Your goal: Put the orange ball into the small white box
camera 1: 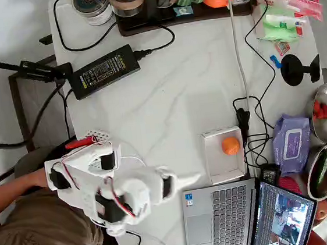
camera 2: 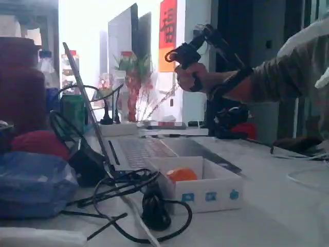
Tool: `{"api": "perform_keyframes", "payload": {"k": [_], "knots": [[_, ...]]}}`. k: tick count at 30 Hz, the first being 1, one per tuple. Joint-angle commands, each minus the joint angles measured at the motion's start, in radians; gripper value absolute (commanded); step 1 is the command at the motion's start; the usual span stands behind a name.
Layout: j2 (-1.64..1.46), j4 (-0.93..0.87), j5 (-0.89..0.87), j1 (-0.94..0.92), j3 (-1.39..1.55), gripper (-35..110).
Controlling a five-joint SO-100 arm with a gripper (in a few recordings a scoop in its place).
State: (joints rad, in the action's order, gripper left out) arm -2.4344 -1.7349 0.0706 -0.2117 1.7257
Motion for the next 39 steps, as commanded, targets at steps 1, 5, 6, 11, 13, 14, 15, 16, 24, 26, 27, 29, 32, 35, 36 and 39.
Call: {"api": "perform_keyframes", "payload": {"k": [1, 5, 6, 11, 13, 14, 15, 16, 24, 26, 27, 29, 32, 35, 36, 39], "knots": [[-0.101, 0.025, 0.008, 0.061, 0.078, 35], [-0.196, 0.091, 0.008, 0.107, 0.23, 35], [-0.206, 0.104, 0.008, 0.107, 0.261, 35], [-0.212, 0.163, 0.008, 0.107, 0.383, 35], [-0.212, 0.181, 0.008, 0.107, 0.423, 35], [-0.212, 0.192, 0.008, 0.107, 0.446, 35], [-0.212, 0.212, 0.008, 0.107, 0.482, 35], [-0.212, 0.235, 0.008, 0.107, 0.514, 35], [-0.212, 0.431, 0.008, 0.107, 0.735, 35], [-0.212, 0.459, 0.008, 0.107, 0.765, 35], [-0.212, 0.462, 0.008, 0.107, 0.776, 35], [-0.212, 0.463, 0.008, 0.109, 0.79, 35], [-0.212, 0.463, 0.008, 0.109, 0.81, 35], [-0.212, 0.463, 0.008, 0.109, 0.842, 35], [-0.212, 0.463, 0.008, 0.109, 0.848, 35], [-0.212, 0.465, 0.008, 0.11, 0.85, 35]]}}
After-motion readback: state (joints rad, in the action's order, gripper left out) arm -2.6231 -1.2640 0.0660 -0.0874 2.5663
